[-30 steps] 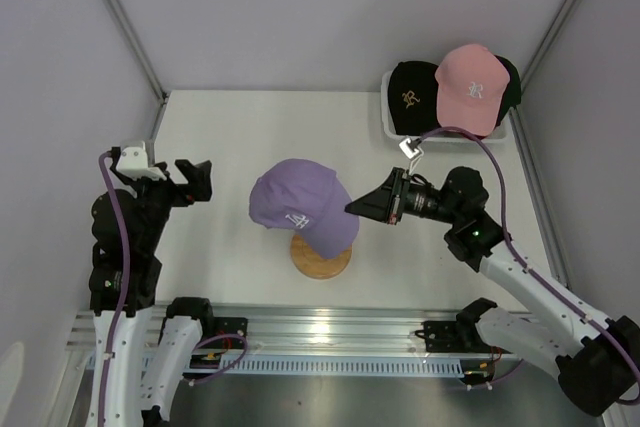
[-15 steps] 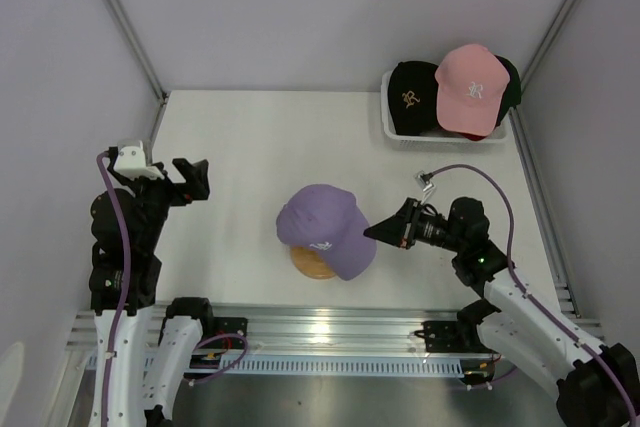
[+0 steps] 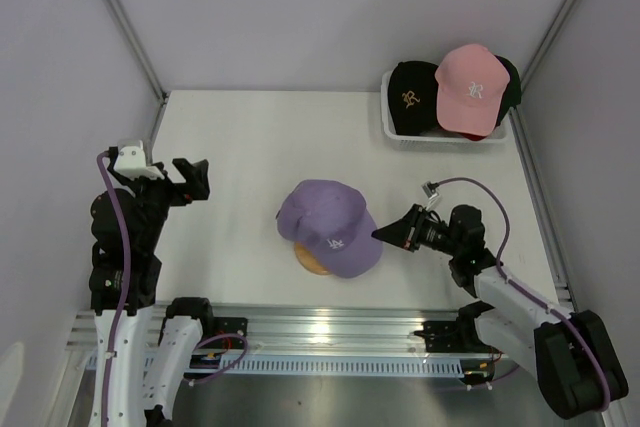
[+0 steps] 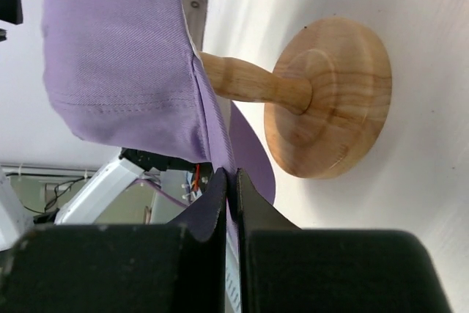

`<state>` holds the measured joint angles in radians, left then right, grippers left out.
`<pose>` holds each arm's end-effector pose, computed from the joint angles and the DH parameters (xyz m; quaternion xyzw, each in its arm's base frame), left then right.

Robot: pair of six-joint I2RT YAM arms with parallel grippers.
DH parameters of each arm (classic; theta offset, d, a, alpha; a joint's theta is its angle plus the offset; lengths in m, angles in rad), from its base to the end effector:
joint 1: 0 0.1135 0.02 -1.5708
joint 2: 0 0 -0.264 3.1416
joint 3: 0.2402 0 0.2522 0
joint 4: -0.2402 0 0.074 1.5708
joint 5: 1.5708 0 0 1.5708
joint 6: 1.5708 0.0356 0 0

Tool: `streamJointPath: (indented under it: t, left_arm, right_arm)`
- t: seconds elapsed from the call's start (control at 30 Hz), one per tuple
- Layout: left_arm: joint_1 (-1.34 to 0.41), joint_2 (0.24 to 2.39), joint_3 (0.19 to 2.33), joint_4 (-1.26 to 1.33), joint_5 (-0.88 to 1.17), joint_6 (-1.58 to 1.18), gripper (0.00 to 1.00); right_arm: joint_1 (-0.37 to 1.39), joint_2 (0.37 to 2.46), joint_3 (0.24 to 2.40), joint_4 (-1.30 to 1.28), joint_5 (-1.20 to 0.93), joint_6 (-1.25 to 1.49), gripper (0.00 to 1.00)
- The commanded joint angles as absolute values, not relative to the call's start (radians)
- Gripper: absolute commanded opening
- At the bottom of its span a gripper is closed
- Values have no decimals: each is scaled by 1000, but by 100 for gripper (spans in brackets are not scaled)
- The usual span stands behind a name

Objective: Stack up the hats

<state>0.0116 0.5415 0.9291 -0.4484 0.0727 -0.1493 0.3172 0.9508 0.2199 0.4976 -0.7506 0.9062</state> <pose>0.1072 -0.0013 0.3911 -0.0337 0.7274 -0.0735 0.6814 0.1695 0.0812 0.1864 -0.0056 0.7645 0.5667 0.3071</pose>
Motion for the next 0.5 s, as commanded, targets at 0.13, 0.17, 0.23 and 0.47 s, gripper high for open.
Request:
streamJointPath:
  t: [0.13, 0.17, 0.23, 0.47]
  left_arm:
    - [23, 549, 933, -428, 71, -149, 100]
    - [23, 548, 933, -428, 69, -149, 99]
    - [21, 546, 933, -428, 67, -147, 99]
    - [23, 538, 937, -431, 71, -144, 99]
  right_arm:
    - [330, 1081, 222, 491, -649, 750, 0]
    - [327, 1110, 224, 497, -647, 741, 0]
    - [324, 1132, 227, 489, -626, 717, 0]
    - [318, 1186, 351, 324, -672, 623, 6]
